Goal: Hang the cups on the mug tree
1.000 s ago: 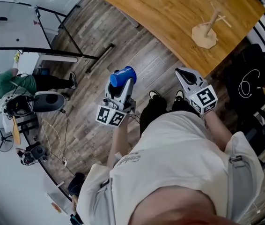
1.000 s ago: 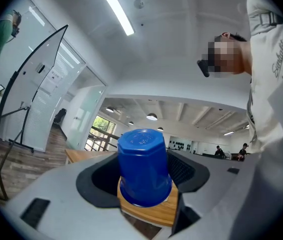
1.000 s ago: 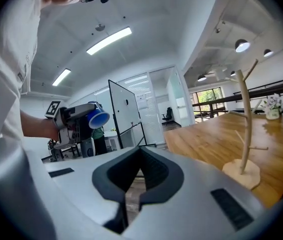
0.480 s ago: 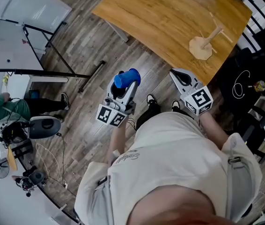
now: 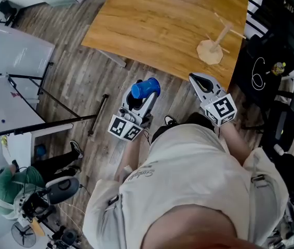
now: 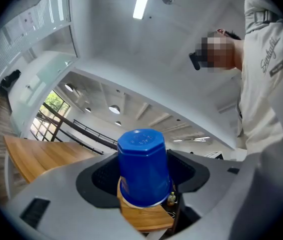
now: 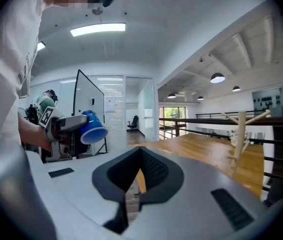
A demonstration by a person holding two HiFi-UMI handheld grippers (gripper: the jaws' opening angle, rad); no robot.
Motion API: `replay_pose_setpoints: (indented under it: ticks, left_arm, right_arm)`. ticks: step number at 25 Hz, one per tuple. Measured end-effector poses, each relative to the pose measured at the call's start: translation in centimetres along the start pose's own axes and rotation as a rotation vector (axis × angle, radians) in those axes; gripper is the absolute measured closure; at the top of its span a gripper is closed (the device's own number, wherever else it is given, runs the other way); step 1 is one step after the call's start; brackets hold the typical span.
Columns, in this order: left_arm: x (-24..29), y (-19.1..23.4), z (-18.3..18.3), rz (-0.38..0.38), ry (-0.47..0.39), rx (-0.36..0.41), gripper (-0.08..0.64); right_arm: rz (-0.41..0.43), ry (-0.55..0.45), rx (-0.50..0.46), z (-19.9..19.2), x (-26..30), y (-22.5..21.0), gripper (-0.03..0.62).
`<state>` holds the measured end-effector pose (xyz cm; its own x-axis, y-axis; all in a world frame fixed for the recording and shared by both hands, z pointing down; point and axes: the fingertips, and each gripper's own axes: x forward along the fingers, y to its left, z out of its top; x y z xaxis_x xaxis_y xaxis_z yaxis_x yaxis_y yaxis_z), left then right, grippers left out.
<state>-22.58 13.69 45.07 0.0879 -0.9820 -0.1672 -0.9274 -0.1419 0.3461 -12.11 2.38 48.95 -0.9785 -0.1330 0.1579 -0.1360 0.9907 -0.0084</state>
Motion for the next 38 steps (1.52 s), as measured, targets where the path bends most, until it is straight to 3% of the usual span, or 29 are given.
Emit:
replay_pose_setpoints:
  ticks: [5, 10, 13, 17, 20, 25, 38]
  left_arm:
    - [2.6, 0.2, -0.9, -0.138, 0.031, -0.027, 0.268]
    - [5.0, -0.2, -1.5, -0.215, 0.044, -0.068, 0.268]
    - [6.2, -0.4, -1.6, -0.247, 0.071, -0.061, 0.268]
    - [7.9, 0.9, -1.4, -0.225, 0.087, -0.045, 0.268]
    - [9.8, 1.5, -0.6, -0.205, 0.095, -0.032, 0.268]
    - [13.5, 1.7, 0.1, -0.239, 0.118, 0.007, 0.268]
    - [25.9, -0.8, -2.8, -0.412, 0.169, -0.018, 0.268]
  right_arm:
    - [-0.152, 0.053, -0.009, -1.5, -1.9, -2.8, 0.597]
    - [-0.257, 0.065, 0.024, -1.9, -3.2, -4.9, 0.597]
    - [-0.261, 0.059, 0.045, -2.1, -2.4, -5.4, 0.597]
    - [-0.23, 0.035, 0.061, -2.2, -0.4, -6.4, 0.597]
    - [-0.214, 0.006, 0.06, -1.2, 1.0, -8.5, 0.597]
    - [-0.217, -0.066, 0.032, 1.2, 2.6, -12.4, 0.597]
    - [-0.416, -0.064, 0.068, -0.9, -4.1, -20.8, 0.597]
